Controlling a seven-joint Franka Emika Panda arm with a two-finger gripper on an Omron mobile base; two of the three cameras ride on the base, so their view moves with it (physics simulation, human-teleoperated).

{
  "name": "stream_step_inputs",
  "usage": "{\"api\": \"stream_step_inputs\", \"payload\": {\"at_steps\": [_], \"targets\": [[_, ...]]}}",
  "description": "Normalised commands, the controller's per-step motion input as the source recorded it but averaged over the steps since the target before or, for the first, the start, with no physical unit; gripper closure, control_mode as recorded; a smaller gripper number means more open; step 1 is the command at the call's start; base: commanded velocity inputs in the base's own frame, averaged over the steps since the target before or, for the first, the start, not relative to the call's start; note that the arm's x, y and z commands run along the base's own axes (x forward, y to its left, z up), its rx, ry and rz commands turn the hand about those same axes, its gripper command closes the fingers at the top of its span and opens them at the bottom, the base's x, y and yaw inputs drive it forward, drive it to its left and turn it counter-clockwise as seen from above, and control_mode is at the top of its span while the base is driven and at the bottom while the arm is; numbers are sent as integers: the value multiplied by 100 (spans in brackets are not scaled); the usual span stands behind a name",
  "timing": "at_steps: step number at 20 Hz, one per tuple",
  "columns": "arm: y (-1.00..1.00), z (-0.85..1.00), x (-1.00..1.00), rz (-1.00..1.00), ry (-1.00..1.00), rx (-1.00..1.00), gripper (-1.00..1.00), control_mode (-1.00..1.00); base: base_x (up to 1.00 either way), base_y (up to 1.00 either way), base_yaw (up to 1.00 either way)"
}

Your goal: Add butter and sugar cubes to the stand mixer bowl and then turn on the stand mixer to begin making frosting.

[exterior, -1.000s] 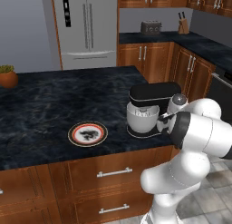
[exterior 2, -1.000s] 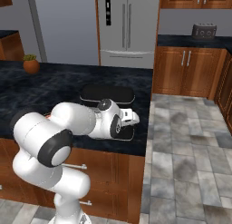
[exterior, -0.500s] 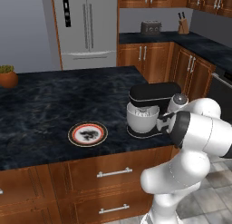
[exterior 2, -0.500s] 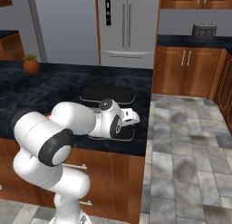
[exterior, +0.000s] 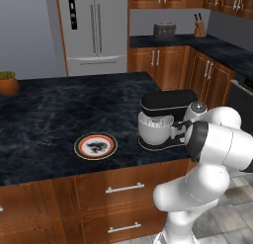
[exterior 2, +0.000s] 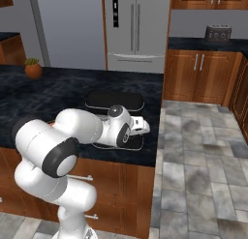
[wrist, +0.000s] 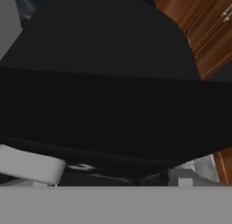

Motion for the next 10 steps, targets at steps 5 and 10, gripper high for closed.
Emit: {"api": "stream_step_inputs", "payload": {"at_steps": [5,10], "targets": [[-4,38,37,-12,4,18,100,-100,0,0,0],[-22,52,42,-9,7,22,100,-100,0,0,0]]}}
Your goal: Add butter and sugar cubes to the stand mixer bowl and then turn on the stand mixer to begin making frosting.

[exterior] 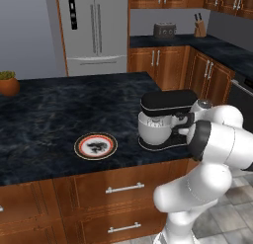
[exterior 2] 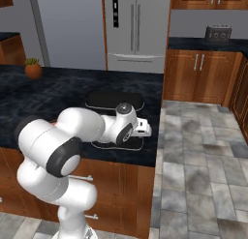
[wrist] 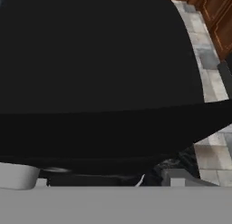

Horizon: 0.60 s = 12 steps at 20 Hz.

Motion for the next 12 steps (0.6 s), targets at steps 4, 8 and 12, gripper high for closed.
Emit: {"api": "stream_step_inputs", "payload": {"at_steps": [4,8,12], "targets": [[-28,50,37,-5,5,23,100,-100,0,0,0],[-27,43,32,-2,2,23,100,-100,0,0,0],[-29,34,33,0,1,24,100,-100,0,0,0]]}}
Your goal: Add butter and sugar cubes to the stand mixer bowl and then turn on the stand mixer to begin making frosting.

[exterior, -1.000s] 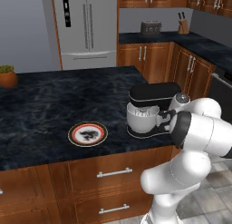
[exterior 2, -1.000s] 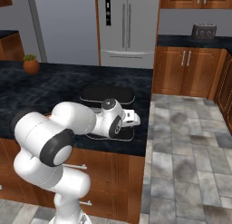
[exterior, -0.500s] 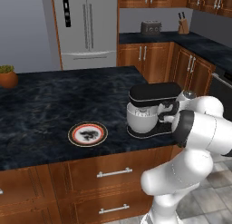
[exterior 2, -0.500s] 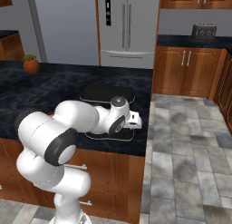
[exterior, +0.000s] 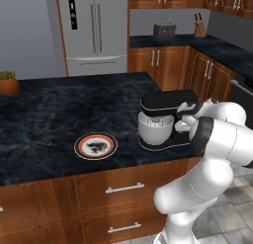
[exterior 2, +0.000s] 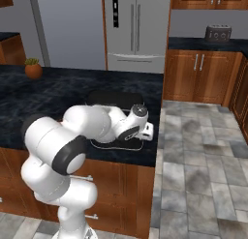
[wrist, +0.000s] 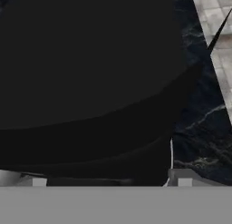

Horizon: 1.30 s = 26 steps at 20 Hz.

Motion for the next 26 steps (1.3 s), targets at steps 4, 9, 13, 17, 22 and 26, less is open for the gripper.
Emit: {"api": "stream_step_inputs", "payload": {"at_steps": [4,9,13,17,22,26], "targets": [[-41,38,30,0,0,23,100,-100,0,0,0],[-46,35,32,0,3,24,100,-100,0,0,0],[-47,26,32,0,5,24,100,-100,0,0,0],[-60,34,34,0,6,23,100,-100,0,0,0],[-69,35,29,0,5,22,100,-100,0,0,0],[-86,34,24,0,4,21,100,-100,0,0,0]]}}
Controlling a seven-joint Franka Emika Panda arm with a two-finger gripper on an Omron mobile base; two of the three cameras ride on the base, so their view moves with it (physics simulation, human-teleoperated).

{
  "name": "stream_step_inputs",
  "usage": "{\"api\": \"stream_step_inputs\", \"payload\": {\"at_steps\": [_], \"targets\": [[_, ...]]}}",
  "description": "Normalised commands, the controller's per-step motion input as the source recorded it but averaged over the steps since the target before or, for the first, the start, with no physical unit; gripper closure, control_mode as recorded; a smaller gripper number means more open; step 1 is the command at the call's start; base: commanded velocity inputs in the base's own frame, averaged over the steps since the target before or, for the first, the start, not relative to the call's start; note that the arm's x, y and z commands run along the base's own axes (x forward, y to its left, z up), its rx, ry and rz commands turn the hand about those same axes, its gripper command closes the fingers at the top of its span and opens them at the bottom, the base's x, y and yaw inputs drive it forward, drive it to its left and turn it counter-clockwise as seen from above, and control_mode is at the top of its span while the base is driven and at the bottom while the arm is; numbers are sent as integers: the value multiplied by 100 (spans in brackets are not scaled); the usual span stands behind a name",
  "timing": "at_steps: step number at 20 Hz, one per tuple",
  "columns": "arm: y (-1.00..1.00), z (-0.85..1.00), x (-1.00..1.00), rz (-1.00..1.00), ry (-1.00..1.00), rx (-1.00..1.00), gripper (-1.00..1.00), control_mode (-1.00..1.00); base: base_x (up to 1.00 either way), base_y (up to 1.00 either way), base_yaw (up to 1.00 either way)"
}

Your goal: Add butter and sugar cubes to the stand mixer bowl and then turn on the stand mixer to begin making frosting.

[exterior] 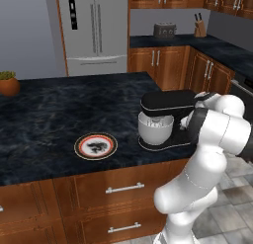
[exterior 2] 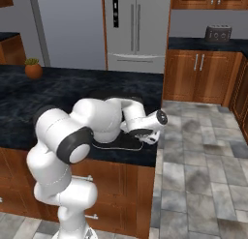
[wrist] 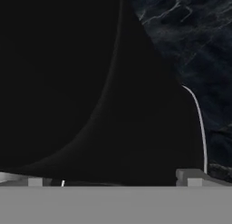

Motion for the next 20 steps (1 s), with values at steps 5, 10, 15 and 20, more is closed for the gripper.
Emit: {"api": "stream_step_inputs", "payload": {"at_steps": [5,10,15,20], "targets": [[-94,30,19,0,3,19,100,-100,0,0,0],[-91,3,4,0,2,15,100,-100,0,0,0],[-63,-3,-8,0,3,11,100,-100,0,0,0],[-12,5,-31,0,0,12,100,-100,0,0,0]]}}
